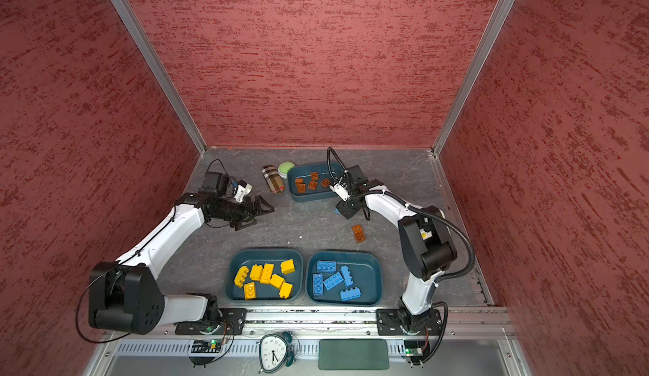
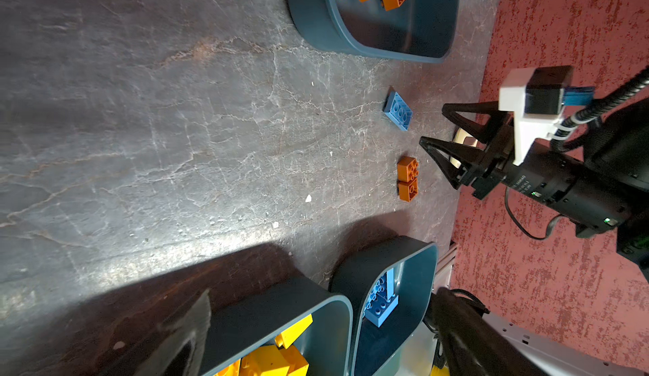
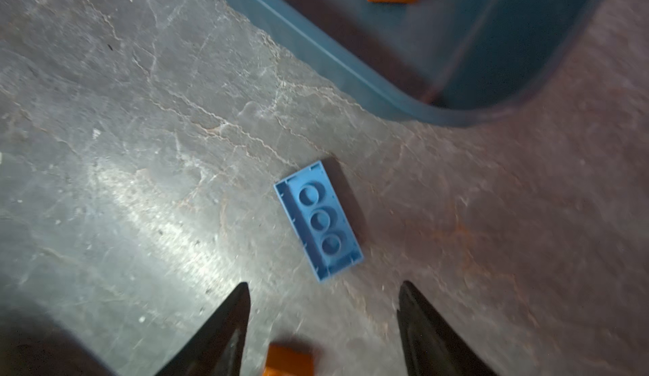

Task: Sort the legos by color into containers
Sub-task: 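Move the right gripper to the last blue brick and grasp it, then carry the blue brick into the blue-brick bin and open the right gripper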

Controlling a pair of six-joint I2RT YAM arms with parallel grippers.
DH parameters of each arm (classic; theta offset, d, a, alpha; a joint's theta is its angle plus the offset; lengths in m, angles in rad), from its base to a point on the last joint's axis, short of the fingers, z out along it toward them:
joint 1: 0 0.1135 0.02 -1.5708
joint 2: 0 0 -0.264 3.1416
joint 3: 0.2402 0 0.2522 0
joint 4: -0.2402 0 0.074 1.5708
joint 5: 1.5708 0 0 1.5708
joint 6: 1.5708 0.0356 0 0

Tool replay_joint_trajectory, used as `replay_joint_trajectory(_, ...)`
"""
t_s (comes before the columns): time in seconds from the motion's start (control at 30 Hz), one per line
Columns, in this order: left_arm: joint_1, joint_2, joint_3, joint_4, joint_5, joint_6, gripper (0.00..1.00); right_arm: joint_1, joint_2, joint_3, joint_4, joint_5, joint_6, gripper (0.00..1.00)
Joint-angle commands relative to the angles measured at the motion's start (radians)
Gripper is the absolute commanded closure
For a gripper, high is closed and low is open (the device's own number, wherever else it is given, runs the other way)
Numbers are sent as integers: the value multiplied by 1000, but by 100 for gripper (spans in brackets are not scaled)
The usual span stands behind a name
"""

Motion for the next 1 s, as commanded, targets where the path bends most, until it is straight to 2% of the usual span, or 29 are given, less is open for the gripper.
replay_joint_trajectory(0.0,6,-18,7,-10,7,9,1,-10,59,57,49,-96,-165,32)
replay_joint_trajectory(0.13,12,-13,4,-13,9,11,1,-12,124,101,58,-119,-197,33)
replay_joint_trajectory(0.27,14,-10,6,-13,8,10,1,-13,184,137,44,-91,-220,34)
replay_joint_trajectory(0.43,14,-3,8,-17,5,12,1,-12,205,144,29,-90,-241,37)
replay_joint_trajectory(0.63,14,-2,8,-21,2,16,1,-13,217,141,-19,-76,-250,47)
replay_joint_trajectory(0.77,14,1,8,-21,2,13,1,-13,216,138,-40,4,-253,60)
replay_joint_trajectory(0.97,13,5,11,-20,0,14,1,-11,172,127,-74,-1,-244,73)
